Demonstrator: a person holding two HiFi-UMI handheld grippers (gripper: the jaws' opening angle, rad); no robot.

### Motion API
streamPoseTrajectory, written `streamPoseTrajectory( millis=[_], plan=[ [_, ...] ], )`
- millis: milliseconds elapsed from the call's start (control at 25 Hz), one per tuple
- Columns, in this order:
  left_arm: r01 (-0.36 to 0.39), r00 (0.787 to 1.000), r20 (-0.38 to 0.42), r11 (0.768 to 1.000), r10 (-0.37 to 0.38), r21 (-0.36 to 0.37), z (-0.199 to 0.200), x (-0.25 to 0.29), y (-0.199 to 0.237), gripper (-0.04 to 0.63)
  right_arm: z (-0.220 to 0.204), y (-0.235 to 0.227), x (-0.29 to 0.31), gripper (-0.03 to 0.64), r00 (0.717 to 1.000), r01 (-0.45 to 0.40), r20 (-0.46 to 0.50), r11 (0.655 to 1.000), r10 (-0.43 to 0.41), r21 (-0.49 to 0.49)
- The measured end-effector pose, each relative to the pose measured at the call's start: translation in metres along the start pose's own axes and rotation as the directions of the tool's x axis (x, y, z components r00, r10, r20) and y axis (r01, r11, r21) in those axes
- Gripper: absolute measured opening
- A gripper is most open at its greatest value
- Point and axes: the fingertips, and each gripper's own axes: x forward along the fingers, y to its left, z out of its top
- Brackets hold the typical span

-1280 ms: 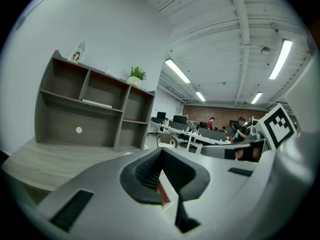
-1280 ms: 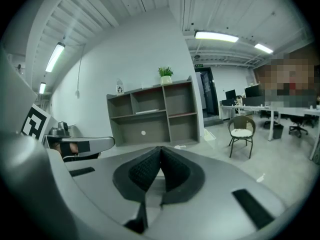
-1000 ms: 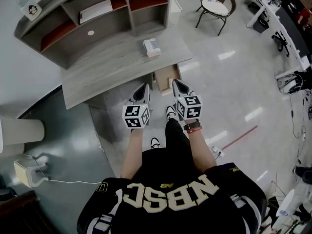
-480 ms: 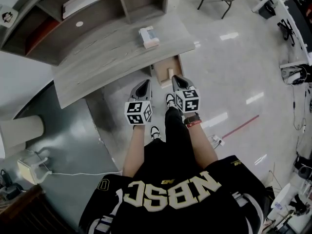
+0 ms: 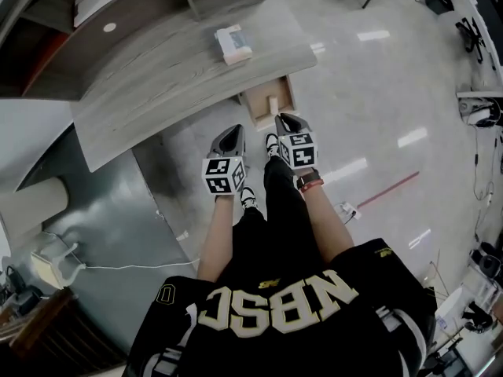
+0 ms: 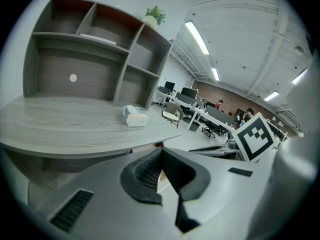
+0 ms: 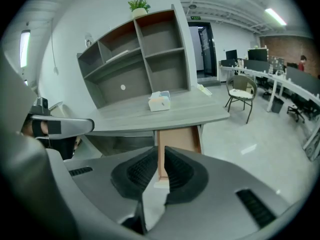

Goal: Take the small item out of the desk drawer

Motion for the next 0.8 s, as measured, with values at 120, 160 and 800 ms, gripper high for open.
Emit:
streamPoseTrajectory(
  millis=[120, 160, 800],
  plan=[
    [0.005, 1.000, -0.018, 1.000, -0.005, -0.011, -0.006, 0.014, 0.001, 0.012, -0.008, -0.012, 0.018, 0.062, 0.999, -0.007, -0.034, 1.000, 0.007, 0.006],
    [0.010, 1.000, -0.023, 1.000, -0.010, -0.012, -0.008, 0.018, 0.001, 0.012, -0.012, -0.015, 0.023, 0.069, 0.999, -0.009, -0.045, 1.000, 0.009, 0.009],
    [-0.006, 0.992, -0.129, 0.995, -0.006, -0.096, -0.047, 0.077, 0.013, 0.012, -0.063, -0.054, 0.105, 0.151, 0.979, -0.047, -0.196, 0.998, 0.055, 0.043]
  ],
)
